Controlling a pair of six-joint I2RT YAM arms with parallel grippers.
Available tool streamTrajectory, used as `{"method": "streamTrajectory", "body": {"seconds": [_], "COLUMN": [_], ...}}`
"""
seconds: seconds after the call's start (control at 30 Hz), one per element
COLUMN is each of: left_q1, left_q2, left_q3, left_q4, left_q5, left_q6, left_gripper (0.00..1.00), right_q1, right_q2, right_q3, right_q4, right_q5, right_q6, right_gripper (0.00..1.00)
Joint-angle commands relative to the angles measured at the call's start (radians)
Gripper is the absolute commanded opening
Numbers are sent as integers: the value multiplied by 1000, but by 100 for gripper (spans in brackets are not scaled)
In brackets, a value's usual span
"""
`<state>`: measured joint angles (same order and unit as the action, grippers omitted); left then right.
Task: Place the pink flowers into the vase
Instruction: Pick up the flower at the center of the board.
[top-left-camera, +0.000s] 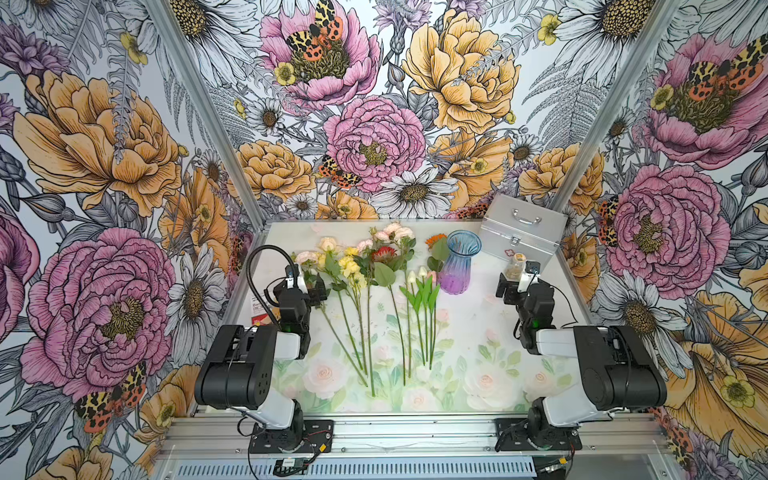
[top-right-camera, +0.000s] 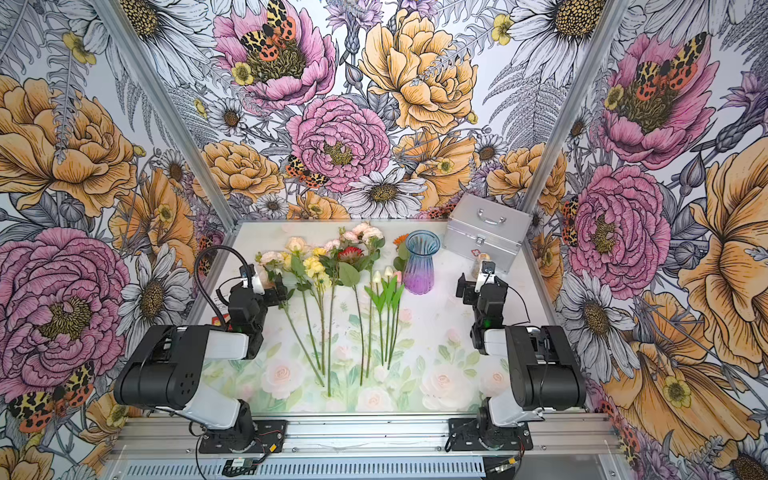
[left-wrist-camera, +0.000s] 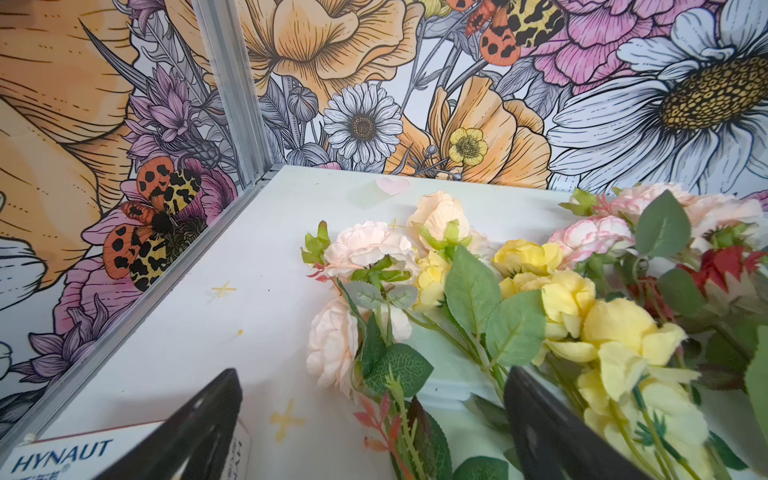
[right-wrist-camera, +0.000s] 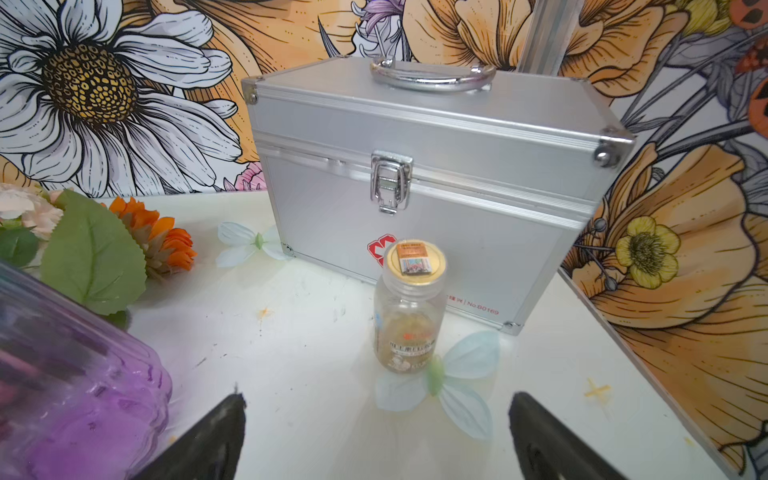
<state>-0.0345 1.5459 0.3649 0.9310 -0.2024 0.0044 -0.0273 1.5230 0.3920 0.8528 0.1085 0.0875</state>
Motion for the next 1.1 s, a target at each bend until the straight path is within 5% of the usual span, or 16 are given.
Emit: {"method": "streamTrajectory", "body": {"seconds": [0.0, 0.9, 1.07], "left_q1": [10, 16, 15], "left_q2": [-1, -7, -147], "left_q3": [9, 14, 78], "left_q4": [5, -7, -242], "left_q5": [-14, 13, 0], "left_q6": [12, 1, -2], "left_gripper": [99, 99, 99], "right_q1": [3, 4, 3], "right_q2": [6, 5, -15], "right_q3": [2, 5, 10], "right_q4": [-1, -10, -32], "right_q5": [6, 6, 19], "right_q6": [5, 4, 11], "right_gripper": [100, 100, 100]}}
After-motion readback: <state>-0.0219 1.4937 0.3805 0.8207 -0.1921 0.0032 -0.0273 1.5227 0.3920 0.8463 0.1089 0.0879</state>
